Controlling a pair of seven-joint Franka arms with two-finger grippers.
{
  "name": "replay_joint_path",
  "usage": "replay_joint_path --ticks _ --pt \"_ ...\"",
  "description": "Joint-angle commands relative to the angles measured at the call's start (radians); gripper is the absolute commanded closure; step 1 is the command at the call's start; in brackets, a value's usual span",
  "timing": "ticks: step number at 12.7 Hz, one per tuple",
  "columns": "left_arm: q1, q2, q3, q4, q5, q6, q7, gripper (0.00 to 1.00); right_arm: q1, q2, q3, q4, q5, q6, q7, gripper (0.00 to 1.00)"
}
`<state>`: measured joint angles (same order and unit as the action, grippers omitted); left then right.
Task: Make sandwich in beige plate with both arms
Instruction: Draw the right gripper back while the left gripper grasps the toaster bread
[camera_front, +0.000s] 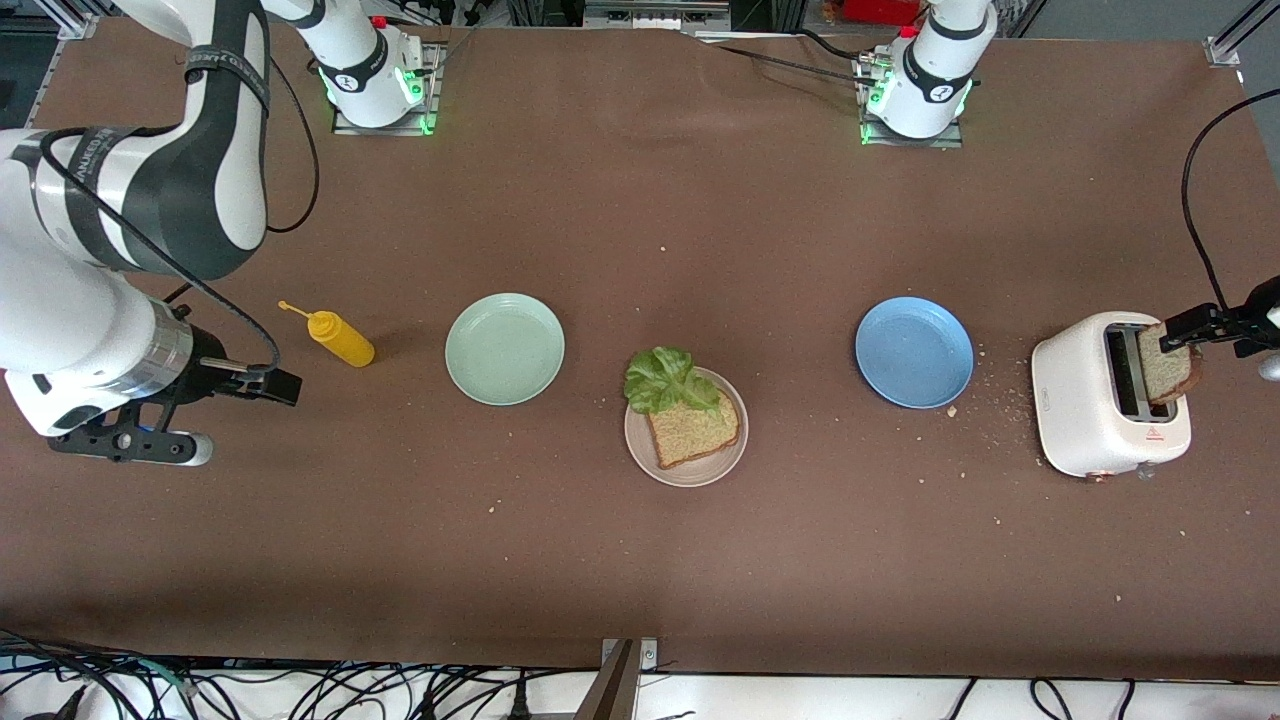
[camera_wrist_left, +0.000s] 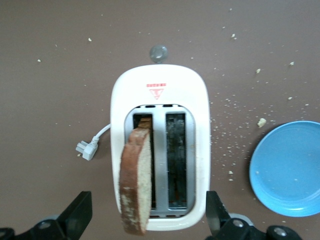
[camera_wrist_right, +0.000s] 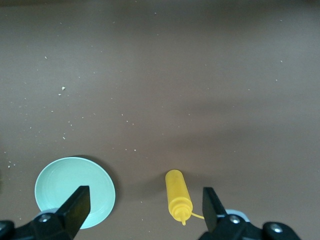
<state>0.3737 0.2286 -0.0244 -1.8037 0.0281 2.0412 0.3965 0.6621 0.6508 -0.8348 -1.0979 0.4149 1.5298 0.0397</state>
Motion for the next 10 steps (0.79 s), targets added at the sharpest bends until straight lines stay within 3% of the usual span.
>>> replay_joint_path --ticks 1,5,6,8,9,10 --pt "0.042 0.035 -0.011 0.003 0.010 0.028 0.057 0.00 -0.004 -0.022 0.003 -0.023 0.039 -0.023 -0.014 0.01" --pt "0.060 0.090 -0.011 0.004 0.009 0.030 0.058 0.02 -0.006 -0.022 0.000 -0.023 0.041 -0.025 -0.021 0.01" --pt "0.060 0.100 -0.011 0.007 0.009 0.028 0.059 0.11 -0.006 -0.022 0.000 -0.023 0.041 -0.025 -0.021 0.01" --pt "0.059 0.103 -0.011 0.013 0.009 0.016 0.058 0.68 -0.004 -0.022 0.005 -0.023 0.041 -0.023 -0.020 0.01" --pt "0.056 0.103 -0.011 0.018 0.010 0.011 0.055 0.85 -0.015 -0.022 0.013 -0.022 0.041 -0.025 -0.020 0.01" --pt "0.054 0.103 -0.011 0.021 0.010 0.011 0.051 0.90 -0.045 -0.031 0.031 -0.020 0.041 -0.025 -0.021 0.01"
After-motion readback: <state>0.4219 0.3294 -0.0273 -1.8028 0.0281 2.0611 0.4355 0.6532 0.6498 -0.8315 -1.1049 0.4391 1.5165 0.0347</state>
